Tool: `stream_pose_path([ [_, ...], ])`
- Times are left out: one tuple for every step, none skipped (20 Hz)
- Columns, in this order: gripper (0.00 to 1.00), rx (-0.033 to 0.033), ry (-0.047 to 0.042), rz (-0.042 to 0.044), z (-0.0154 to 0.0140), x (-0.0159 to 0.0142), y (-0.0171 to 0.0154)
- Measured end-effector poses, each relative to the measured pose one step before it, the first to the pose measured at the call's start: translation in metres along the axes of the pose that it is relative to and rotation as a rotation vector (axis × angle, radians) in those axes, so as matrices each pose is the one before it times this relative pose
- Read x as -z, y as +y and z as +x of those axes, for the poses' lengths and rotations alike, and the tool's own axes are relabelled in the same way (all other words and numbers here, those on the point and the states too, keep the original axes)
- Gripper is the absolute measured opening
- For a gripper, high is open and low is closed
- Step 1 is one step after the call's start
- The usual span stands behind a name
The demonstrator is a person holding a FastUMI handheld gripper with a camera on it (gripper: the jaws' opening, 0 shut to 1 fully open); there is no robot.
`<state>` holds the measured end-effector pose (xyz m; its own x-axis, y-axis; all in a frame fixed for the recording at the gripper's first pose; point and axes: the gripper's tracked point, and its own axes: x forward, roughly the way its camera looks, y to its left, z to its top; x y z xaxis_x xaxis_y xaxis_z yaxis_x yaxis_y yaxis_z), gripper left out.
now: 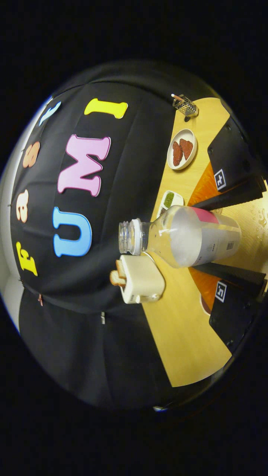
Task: Take the bottle from table, then pour the juice into the cup, finally place the bottle on the coaster
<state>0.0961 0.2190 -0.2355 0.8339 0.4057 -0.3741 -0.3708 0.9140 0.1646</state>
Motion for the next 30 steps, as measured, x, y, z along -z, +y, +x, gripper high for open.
stream_pose_path([
  [0.73, 0.01451, -0.02071, 0.00824, 0.00475, -0.00553, -0.00957],
  [0.73, 0.00921, -0.01757, 0.01466, 0.00587, -0.00404, -0.00683],
  [0.73, 0.01468, -0.01957, 0.01383, 0.00521, -0.00485, -0.00816],
  [0.73, 0.01662, -0.02177, 0.01271, 0.00649, -0.00364, -0.00859],
  [0.73, 0.02358, -0.01493, 0.00949, 0.00608, -0.00189, -0.01033],
  [0.73, 0.02279, -0.00682, 0.00893, 0.00732, 0.00136, -0.00906],
  [0.73, 0.02128, -0.00268, 0.00801, 0.00659, 0.00349, -0.00675],
  [0.73, 0.01492, 0.00514, 0.00559, 0.00706, 0.00478, -0.00515],
  [0.73, 0.00631, 0.00206, 0.00855, 0.00571, 0.00643, -0.00312],
  [0.73, 0.00326, 0.00043, 0.01136, 0.00616, 0.00612, -0.00188],
  [0.73, 0.01299, -0.00221, 0.01032, 0.00543, 0.00621, -0.00392],
  [0.73, 0.0169, 0.00009, 0.00268, 0.00576, 0.00611, -0.00497],
  [0.73, 0.01479, 0.00115, -0.00131, 0.00352, 0.00579, -0.00423],
  [0.73, 0.00903, 0.00414, -0.00794, 0.00477, 0.00649, -0.00271],
  [0.73, 0.00372, 0.00444, -0.01066, 0.00218, 0.00496, -0.00145],
  [0.73, 0.00014, 0.00472, -0.008, 0.00291, 0.0051, -0.00171],
  [0.73, 0.0029, 0.00362, -0.00287, 0.00211, 0.00481, -0.00104],
  [0.74, 0.00308, 0.00415, 0.00257, 0.00269, 0.00378, -0.00212],
  [0.74, 0.00299, 0.00104, 0.00503, 0.00183, 0.00239, -0.00009],
  [0.74, 0.00128, 0.00101, 0.00551, 0.00178, 0.00155, -0.00032],
  [0.74, -0.00001, -0.00057, 0.00751, 0.0004, 0.00103, -0.00019],
  [0.74, 0.00125, -0.00083, 0.00334, 0.0002, 0.00028, 0.00095],
  [0.74, -0.00064, 0.00119, 0.00288, 0.00011, 0.00125, 0.00029],
  [0.75, 0.00283, 0.003, 0.00207, 0.00038, 0.00146, -0.00049],
  [0.75, 0.00397, 0.00481, 0.00064, -0.00002, 0.0024, -0.00103],
  [0.75, 0.0047, 0.00415, 0.00332, 0.00069, 0.00223, -0.0009],
  [0.75, 0.00292, 0.0043, 0.00313, -0.00055, 0.00216, -0.00045],
  [0.75, 0.00491, 0.00233, 0.00125, 0.00032, 0.00116, -0.00107],
  [0.75, 0.00188, 0.00071, -0.00062, -0.00005, 0.00155, -0.00037],
  [0.75, 0.00003, 0.00229, -0.00255, 0.0006, 0.00108, 0.0003],
])
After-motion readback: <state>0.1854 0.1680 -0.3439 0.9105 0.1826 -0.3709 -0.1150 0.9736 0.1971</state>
